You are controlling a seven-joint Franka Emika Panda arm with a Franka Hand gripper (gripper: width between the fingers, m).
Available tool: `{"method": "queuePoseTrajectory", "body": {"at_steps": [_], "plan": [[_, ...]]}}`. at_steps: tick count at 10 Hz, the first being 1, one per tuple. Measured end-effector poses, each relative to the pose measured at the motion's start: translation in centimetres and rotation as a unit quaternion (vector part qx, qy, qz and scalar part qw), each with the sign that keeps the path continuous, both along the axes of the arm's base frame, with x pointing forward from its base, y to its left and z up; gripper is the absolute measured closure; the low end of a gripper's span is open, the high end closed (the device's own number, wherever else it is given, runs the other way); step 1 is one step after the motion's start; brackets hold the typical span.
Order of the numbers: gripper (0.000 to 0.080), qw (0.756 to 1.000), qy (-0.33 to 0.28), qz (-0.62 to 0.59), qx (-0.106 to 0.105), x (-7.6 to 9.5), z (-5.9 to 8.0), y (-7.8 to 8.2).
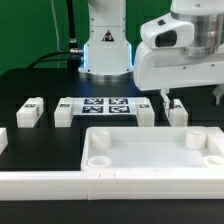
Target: Assemble desk
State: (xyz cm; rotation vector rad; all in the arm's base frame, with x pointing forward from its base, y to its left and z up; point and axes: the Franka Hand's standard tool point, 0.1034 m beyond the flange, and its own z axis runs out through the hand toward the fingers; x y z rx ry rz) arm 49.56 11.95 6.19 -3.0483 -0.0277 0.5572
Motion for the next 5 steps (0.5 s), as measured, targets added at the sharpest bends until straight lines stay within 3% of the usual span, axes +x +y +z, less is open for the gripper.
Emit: {"method": "queuePoseTrajectory", "body": {"at_steps": [1,5], "plan": [[0.0150,1.000,0.023,0.001,-0.001,0.6,-0.1,0.3],[0.0150,0.990,0.143,0.010,-0.009,-0.5,-0.6,-0.3]]}}
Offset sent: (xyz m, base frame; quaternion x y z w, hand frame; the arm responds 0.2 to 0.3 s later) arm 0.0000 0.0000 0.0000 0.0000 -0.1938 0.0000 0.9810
